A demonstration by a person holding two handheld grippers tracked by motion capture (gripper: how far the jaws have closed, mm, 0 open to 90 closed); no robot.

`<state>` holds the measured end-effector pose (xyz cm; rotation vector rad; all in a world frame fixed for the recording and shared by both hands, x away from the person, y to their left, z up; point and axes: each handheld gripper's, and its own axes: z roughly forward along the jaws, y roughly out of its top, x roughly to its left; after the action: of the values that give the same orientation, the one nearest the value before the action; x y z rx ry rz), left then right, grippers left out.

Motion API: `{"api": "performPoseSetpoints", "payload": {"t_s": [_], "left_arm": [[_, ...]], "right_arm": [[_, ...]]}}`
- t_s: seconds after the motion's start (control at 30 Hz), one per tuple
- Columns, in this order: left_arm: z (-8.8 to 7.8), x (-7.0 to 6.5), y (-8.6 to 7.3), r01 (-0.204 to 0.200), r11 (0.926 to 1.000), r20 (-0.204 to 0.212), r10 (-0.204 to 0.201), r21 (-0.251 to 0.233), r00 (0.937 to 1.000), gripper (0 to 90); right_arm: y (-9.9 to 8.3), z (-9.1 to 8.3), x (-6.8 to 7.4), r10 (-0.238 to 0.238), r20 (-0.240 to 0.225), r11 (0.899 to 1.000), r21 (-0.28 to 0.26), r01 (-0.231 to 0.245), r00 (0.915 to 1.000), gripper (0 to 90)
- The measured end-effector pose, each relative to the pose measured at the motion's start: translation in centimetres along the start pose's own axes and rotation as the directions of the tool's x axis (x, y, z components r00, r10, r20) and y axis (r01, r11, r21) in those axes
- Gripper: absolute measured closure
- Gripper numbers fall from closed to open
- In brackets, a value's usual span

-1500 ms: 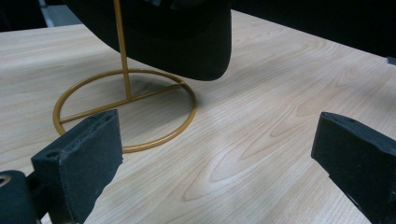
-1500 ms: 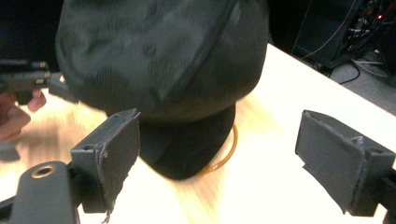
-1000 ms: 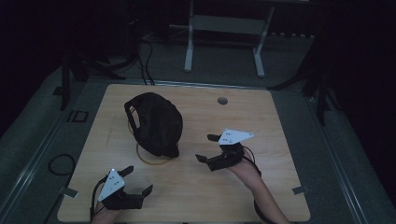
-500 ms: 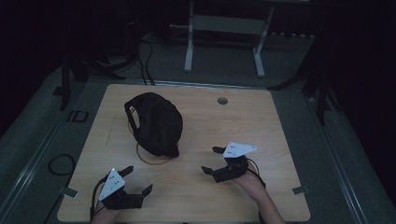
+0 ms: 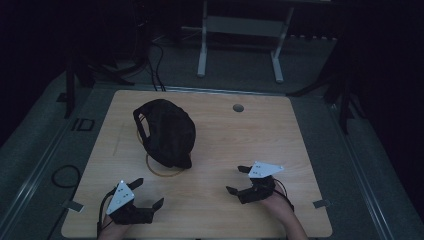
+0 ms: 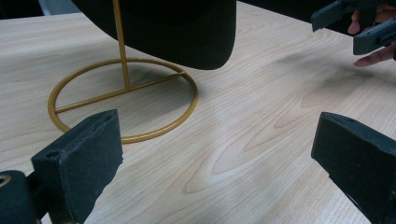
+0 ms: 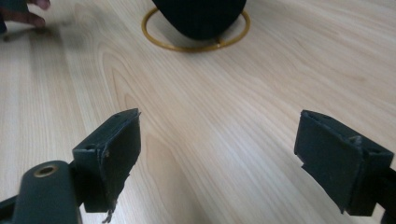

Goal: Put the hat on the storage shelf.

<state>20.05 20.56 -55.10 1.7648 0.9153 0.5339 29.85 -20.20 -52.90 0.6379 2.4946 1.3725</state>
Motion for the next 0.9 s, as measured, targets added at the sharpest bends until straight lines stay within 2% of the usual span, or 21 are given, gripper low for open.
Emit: {"api": "performPoseSetpoints", "payload": {"t_s": [0.4,0.73,0.9], "left_arm": [[0.1,0.1,-0.1,0.016,0.9999,0.009,-0.016,0.002,0.9998,2.6],[0.2,0.0,-0.1,0.013,0.9999,0.012,-0.013,0.007,0.9998,2.6],[0.2,0.1,-0.2,0.016,0.9999,0.015,-0.016,0.005,0.9998,2.6]], "right_arm": [[-2.1,-1.3,-0.7,0.025,0.024,0.999,0.025,-0.025,0.9994,15.2],[-3.7,-3.6,-1.4,0.040,0.082,0.999,0.010,-0.041,0.9959,15.2],[-4.1,-4.2,-1.7,0.045,0.086,0.999,0.000,-0.045,0.9953,15.2]]}}
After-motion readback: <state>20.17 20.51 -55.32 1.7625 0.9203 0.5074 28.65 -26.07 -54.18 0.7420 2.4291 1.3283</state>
